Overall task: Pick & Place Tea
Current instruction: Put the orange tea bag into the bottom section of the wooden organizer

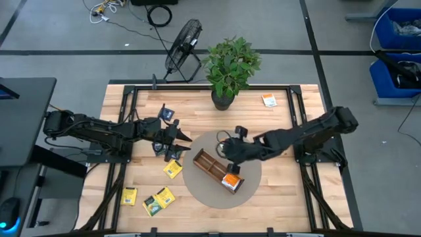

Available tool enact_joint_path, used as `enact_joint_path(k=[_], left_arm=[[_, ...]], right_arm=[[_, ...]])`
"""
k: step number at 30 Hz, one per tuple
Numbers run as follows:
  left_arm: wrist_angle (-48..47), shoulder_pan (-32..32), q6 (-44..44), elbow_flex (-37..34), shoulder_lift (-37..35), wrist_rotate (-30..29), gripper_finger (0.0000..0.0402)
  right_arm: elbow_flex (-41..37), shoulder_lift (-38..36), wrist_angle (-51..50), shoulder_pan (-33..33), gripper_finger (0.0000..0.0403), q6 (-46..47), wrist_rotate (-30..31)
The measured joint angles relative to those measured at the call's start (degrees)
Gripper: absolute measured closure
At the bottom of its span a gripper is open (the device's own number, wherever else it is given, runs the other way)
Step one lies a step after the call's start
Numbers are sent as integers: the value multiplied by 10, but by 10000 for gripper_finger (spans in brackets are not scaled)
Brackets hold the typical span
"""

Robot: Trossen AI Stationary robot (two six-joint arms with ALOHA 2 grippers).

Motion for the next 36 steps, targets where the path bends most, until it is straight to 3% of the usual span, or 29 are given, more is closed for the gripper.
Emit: enact_joint_path(k=[6,14,19,23,30,36], left_arm=[[3,0,0,0,0,0,218],[80,-8,14,0,0,4,218],[103,-17,32,0,-11,6,218],[59,-17,21,0,-41,6,218],[-37,-27,17,0,-121,3,218],[-12,-43,25,-48,-216,-1,218]], right_arm=[[-150,-101,204,19,334,-8,-10],[-319,-243,377,18,343,-38,6],[-404,-316,430,13,343,-61,16],[-455,-365,442,3,343,-67,33],[-512,-429,476,-13,343,-71,38],[-552,-461,551,-43,345,-104,-5]])
